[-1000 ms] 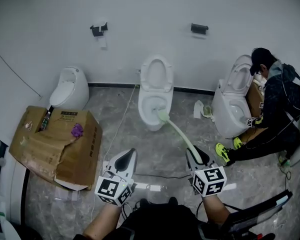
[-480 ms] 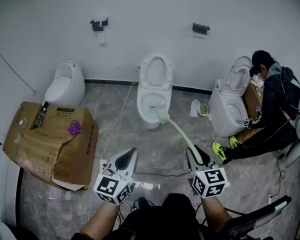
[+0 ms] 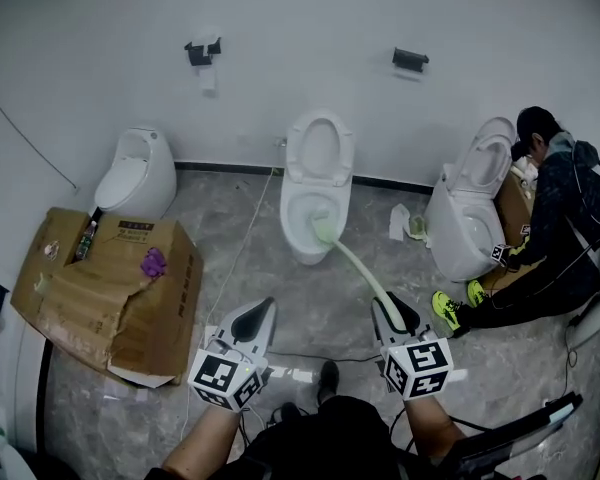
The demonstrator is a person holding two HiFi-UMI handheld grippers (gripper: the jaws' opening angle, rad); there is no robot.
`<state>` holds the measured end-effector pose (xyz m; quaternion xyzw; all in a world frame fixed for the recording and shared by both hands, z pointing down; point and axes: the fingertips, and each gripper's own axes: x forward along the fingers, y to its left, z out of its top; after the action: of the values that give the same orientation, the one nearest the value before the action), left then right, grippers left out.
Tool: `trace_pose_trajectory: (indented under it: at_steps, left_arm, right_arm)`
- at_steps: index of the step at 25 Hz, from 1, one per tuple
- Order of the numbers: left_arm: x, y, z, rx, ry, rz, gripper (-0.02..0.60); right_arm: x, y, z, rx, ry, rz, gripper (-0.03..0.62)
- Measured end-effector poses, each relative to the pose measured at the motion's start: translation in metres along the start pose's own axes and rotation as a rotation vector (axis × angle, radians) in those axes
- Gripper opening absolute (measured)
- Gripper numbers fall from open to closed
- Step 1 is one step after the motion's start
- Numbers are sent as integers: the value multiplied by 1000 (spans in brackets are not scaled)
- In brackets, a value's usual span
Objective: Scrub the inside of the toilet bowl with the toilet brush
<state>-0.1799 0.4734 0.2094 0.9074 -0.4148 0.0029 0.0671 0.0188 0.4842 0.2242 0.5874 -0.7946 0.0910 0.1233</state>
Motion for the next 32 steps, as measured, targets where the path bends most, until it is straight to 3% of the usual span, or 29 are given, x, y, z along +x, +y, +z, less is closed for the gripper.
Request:
trace_pose_trajectory:
  at_steps: [17, 32]
  left_arm:
    - [123, 18, 27, 47, 17, 25, 9]
    - [189, 13, 26, 64, 53, 81, 9]
  right_arm:
    - [82, -96, 24, 16, -29, 48, 107]
    - [126, -160, 24, 43, -39, 106, 107]
